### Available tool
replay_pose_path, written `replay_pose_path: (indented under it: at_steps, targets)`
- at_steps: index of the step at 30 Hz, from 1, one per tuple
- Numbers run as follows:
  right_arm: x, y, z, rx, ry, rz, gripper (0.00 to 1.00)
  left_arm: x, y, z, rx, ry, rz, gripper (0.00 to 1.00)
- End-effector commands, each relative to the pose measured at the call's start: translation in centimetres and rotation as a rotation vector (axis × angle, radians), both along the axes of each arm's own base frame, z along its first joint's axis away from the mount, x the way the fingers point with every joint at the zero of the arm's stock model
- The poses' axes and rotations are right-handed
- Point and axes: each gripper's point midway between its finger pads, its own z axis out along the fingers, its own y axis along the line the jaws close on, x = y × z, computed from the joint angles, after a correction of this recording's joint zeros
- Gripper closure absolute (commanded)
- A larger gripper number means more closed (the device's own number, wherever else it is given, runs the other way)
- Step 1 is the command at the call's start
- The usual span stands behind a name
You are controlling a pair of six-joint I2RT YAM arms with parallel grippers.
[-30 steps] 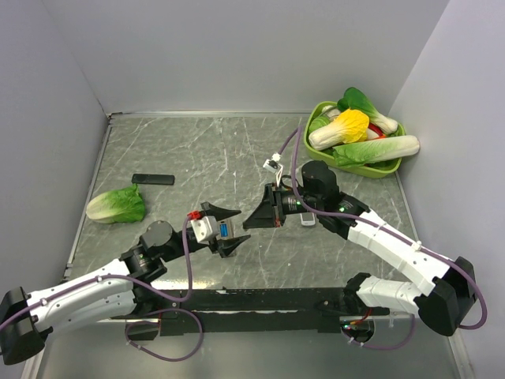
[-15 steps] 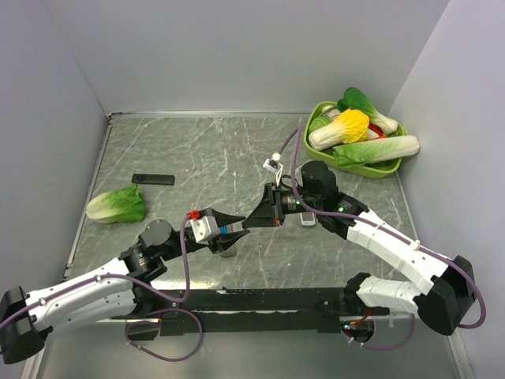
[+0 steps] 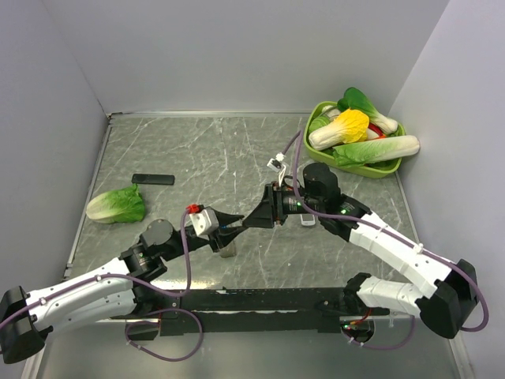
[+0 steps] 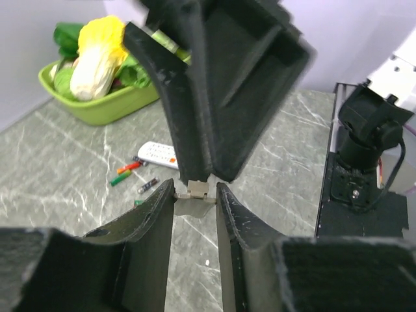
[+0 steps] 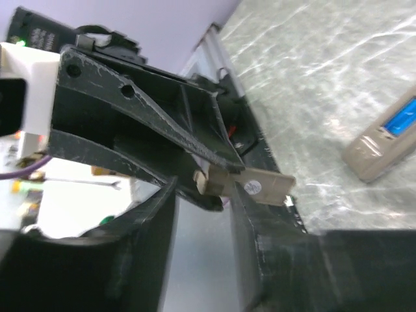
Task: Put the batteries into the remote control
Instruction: Load the battery cover into the remote control.
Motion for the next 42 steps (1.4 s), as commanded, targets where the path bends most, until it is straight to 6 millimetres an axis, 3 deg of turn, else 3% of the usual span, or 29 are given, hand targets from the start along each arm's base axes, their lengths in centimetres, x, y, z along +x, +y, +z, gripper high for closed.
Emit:
replay_pose_path:
  at_steps: [1, 4, 6, 7, 8, 9, 11, 12, 13, 14, 15, 16, 20, 21, 25, 30, 35, 42]
  targets:
    - [1.5, -1.4, 1.1, -0.047, -0.135, -0.112, 0.36, 1.4, 0.7, 1.0, -0.051, 0.108, 0.103, 0.99]
    - [3.1, -3.1, 1.6, -0.092, -0.223, -0.243, 0.22, 3.1, 1.5, 0.5, -0.090, 0.255, 0.231, 0.99]
    - [5.0, -5.0, 0.9, -0.168, -0.272, -0.385, 0.16, 4.1, 2.1, -1.4, -0.083, 0.423, 0.335, 0.99]
    - [5.4, -6.1, 1.4, -0.175, -0.306, -0.443, 0.14, 5.0, 2.6, -0.7, -0.111, 0.471, 0.400, 0.99]
    - [5.8, -6.9, 1.2, -0.198, -0.332, -0.480, 0.13, 6.0, 3.6, -1.4, -0.153, 0.568, 0.512, 0.99]
    - [6.2, -7.6, 0.5, -0.220, -0.341, -0.518, 0.06, 6.3, 4.3, -4.0, -0.072, 0.637, 0.598, 0.99]
    - [7.0, -9.2, 0.6, -0.234, -0.395, -0.607, 0.00, 7.2, 5.3, -3.8, -0.108, 0.737, 0.723, 0.99]
    - [7.2, -9.6, -1.0, -0.254, -0.391, -0.629, 0.00, 7.0, 6.4, -6.4, -0.021, 0.795, 0.810, 0.99]
    - [7.7, -10.2, -0.2, -0.217, -0.423, -0.687, 0.00, 7.2, 6.6, -5.9, -0.055, 0.839, 0.860, 0.99]
    - [7.7, -10.3, -0.6, -0.208, -0.437, -0.688, 0.00, 7.6, 7.1, -6.2, -0.111, 0.898, 0.927, 0.99]
    - [7.5, -10.4, -2.3, -0.223, -0.433, -0.682, 0.00, 7.6, 7.3, -7.2, -0.069, 0.914, 0.954, 0.99]
    - [7.9, -10.8, -1.7, -0.196, -0.463, -0.718, 0.00, 7.9, 7.1, -6.9, -0.066, 0.920, 0.956, 0.99]
    - [8.4, -11.6, -4.7, -0.283, -0.478, -0.729, 0.00, 9.0, 7.2, -8.5, 0.008, 0.995, 1.011, 0.99]
    - [8.5, -11.7, -5.3, -0.304, -0.472, -0.729, 0.00, 9.0, 6.7, -9.9, 0.062, 1.043, 1.002, 0.99]
    - [8.9, -11.4, -7.6, -0.359, -0.449, -0.714, 0.00, 10.2, 6.6, -12.0, 0.111, 1.115, 1.043, 0.99]
    - [9.0, -11.1, -9.1, -0.364, -0.433, -0.702, 0.00, 10.6, 5.3, -14.9, 0.175, 1.185, 1.075, 0.99]
    - [8.9, -10.6, -10.3, -0.387, -0.415, -0.669, 0.00, 10.2, 6.2, -17.7, 0.260, 1.219, 1.209, 0.99]
    - [8.7, -10.1, -11.5, -0.409, -0.389, -0.633, 0.00, 9.7, 5.0, -18.6, 0.323, 1.199, 1.228, 0.99]
